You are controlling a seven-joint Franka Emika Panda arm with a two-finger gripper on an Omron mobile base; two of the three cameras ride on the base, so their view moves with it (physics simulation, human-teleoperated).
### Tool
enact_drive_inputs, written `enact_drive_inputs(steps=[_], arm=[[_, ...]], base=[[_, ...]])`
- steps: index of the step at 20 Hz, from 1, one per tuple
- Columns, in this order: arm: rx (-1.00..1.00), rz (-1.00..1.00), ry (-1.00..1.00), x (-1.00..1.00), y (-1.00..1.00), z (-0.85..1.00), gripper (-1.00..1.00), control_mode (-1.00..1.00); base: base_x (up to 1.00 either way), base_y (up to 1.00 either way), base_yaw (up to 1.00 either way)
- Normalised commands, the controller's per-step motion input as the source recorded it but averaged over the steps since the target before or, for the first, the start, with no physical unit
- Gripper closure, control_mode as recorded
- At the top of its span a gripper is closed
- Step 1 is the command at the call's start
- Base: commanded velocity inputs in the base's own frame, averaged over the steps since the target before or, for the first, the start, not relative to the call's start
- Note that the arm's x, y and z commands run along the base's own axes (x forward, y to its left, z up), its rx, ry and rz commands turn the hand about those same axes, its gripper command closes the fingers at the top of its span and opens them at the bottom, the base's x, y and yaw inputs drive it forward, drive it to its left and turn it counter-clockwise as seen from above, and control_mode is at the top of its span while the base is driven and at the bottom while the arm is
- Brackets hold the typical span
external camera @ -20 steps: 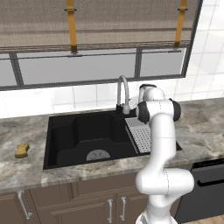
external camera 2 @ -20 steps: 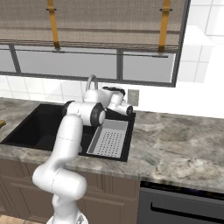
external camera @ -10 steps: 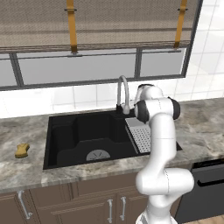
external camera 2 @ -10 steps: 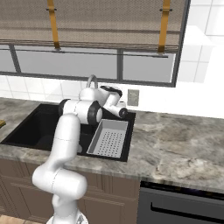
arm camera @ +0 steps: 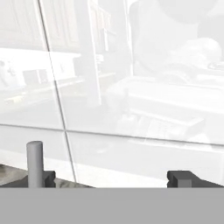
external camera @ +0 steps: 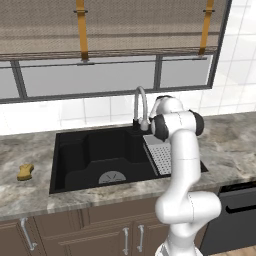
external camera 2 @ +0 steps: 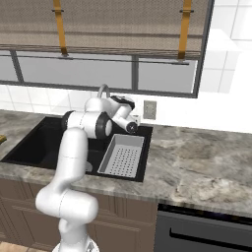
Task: Soak the sponge with water for a few seconds and then drop it inside the sink.
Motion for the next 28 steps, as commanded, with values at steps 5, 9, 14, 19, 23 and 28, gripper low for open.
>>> enact_drive_inputs(steps=[5,9,14,19,23,28], arm=[[0.0,0.0,0.0,0.15,-0.62,-0.26,-1.0,-1.0],[0.0,0.0,0.0,0.18,-0.69,-0.29,-1.0,-1.0],[0.0,0.0,0.0,0.17,-0.75,-0.29,-1.0,-1.0],[0.01,0.0,0.0,0.2,-0.77,-0.32,-1.0,-1.0],[0.0,0.0,0.0,0.17,-0.8,-0.38,-1.0,-1.0],[0.0,0.0,0.0,0.16,-0.8,-0.44,-1.0,-1.0]], base=[[0.0,0.0,0.0],[0.0,0.0,0.0],[0.0,0.0,0.0],[0.0,0.0,0.0],[0.0,0.0,0.0],[0.0,0.0,0.0]])
